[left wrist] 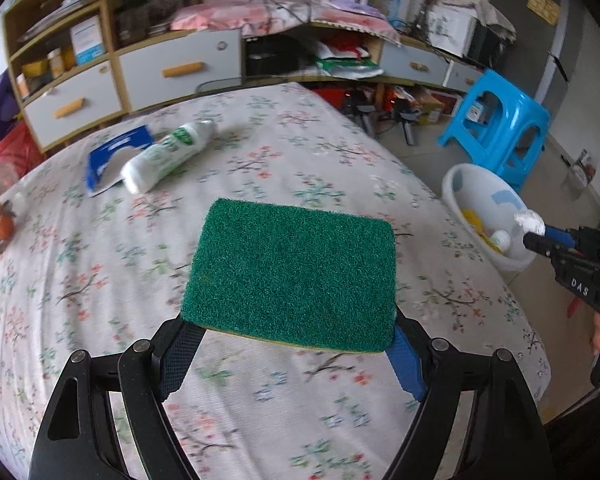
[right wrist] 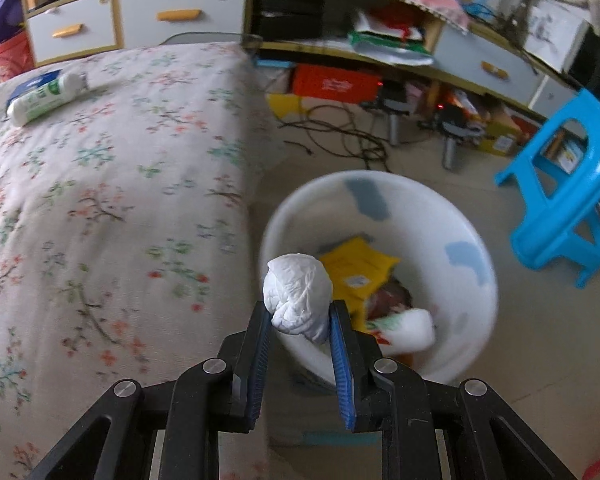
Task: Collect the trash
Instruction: 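Carry sponge and tissue over the bucket while the right tool opens to drop the tissue, then open the left tool over the white bucket to drop the green sponge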
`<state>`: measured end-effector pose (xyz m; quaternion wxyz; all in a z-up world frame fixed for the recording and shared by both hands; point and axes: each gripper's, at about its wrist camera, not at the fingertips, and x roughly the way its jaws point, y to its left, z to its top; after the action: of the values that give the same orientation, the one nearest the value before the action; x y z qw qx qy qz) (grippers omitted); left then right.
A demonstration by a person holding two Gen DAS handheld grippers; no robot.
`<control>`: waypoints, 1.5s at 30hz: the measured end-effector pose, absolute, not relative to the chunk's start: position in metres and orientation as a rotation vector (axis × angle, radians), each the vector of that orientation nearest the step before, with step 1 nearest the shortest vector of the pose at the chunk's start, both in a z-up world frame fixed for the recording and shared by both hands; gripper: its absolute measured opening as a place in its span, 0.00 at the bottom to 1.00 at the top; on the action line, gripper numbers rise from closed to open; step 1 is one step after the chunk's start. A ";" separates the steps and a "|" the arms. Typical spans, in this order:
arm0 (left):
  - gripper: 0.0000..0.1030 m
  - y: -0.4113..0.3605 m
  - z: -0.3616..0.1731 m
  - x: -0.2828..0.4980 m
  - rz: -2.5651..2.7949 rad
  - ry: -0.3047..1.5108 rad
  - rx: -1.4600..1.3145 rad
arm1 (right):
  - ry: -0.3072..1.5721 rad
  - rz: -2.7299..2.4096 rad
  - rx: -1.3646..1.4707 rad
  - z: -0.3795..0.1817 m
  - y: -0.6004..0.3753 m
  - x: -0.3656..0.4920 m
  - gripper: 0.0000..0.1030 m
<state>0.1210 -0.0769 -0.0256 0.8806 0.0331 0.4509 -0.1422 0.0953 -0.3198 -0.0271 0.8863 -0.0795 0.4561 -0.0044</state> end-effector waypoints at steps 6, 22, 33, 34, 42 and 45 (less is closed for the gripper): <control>0.82 -0.115 -0.029 0.124 -0.352 0.946 0.078 | 0.958 -0.073 -0.114 -0.028 -0.353 0.093 0.25; 0.82 -0.214 -0.034 0.141 -0.487 0.958 0.124 | 0.917 -0.156 0.073 -0.014 -0.420 0.092 0.59; 0.82 -0.263 -0.039 0.157 -0.546 0.969 0.161 | 0.910 -0.189 0.097 -0.005 -0.446 0.079 0.64; 0.82 -0.267 -0.039 0.158 -0.551 0.968 0.166 | 0.911 -0.194 0.097 -0.005 -0.448 0.077 0.64; 0.83 -0.296 -0.032 0.163 -0.643 0.954 0.171 | 0.909 -0.243 0.109 0.002 -0.472 0.060 0.67; 0.89 -0.303 -0.027 0.160 -0.637 0.932 0.179 | 0.908 -0.261 0.129 0.004 -0.480 0.056 0.69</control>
<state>0.1603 -0.3026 -0.0267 0.8410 0.0847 0.4411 -0.3016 0.0560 -0.4801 0.0035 0.8885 0.0623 0.4370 -0.1258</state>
